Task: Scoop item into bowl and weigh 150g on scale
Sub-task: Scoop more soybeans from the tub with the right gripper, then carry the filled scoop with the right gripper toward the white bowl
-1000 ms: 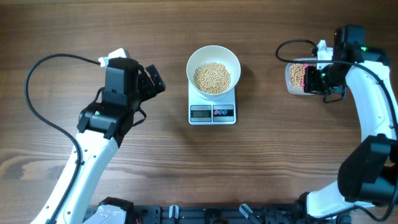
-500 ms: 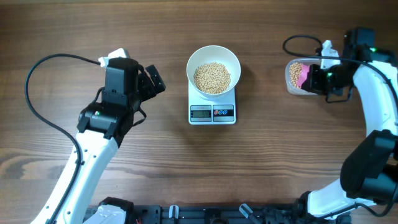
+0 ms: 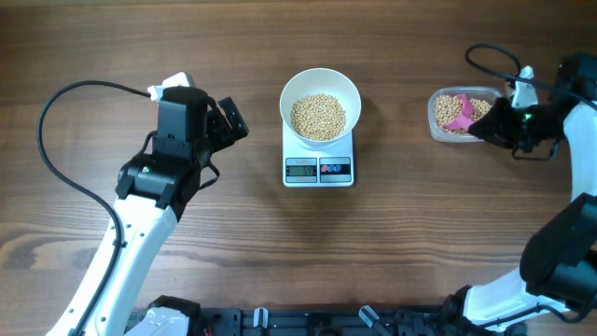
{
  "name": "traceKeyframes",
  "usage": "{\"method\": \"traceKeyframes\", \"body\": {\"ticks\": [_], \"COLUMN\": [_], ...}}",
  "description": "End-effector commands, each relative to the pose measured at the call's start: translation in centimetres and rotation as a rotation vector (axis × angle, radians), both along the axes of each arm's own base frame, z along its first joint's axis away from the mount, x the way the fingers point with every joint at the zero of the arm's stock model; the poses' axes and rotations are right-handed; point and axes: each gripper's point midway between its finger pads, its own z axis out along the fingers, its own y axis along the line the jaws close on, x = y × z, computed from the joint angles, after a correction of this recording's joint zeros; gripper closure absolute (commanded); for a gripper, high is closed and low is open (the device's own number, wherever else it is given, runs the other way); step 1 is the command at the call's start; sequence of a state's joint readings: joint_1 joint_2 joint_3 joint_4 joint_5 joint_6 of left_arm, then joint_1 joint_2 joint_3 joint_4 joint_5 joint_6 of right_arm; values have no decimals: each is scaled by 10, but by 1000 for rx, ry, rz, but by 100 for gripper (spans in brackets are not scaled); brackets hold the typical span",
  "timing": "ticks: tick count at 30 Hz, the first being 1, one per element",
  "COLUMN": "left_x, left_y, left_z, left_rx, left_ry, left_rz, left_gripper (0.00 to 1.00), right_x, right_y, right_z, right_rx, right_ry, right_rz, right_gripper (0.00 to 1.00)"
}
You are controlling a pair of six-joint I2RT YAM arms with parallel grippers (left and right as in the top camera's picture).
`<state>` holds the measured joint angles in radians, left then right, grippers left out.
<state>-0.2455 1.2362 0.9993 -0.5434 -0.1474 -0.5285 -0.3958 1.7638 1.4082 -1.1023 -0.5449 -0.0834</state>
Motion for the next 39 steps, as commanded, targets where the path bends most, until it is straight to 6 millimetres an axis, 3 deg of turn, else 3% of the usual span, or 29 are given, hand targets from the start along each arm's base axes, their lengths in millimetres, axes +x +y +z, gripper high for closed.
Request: {"method": "traceKeyframes", "body": {"ticks": [1, 4, 7, 13, 19, 24, 35, 39], "left_x": [1, 1, 1, 1, 1, 1, 1, 1], "left_y": [3, 3, 3, 2, 2, 3, 3, 3], "left_z": [-1, -1, -1, -1, -1, -1, -1, -1], "left_rx": [0, 0, 0, 0, 0, 0, 0, 0], "left_ry": [3, 3, 3, 4, 4, 3, 3, 3], "left_rz": [7, 7, 7, 7, 7, 7, 7, 7], "left_gripper": [0, 0, 0, 0, 0, 0, 0, 0], "right_x": [0, -4, -4, -7, -11, -17, -27, -29], "right_y": [-2, -12, -9, -15, -39, -47, -36, -26], "right_z": [1, 0, 5, -4, 5, 15, 25, 38], "right_rx": [85, 93, 186, 312, 385, 441, 502, 559], "right_ry": [-23, -11, -52, -49, -96, -136, -145, -193], "right_rz": [-16, -47, -31, -53, -139, -163, -129, -93], "right_gripper": [96, 96, 96, 96, 96, 96, 96, 96]}}
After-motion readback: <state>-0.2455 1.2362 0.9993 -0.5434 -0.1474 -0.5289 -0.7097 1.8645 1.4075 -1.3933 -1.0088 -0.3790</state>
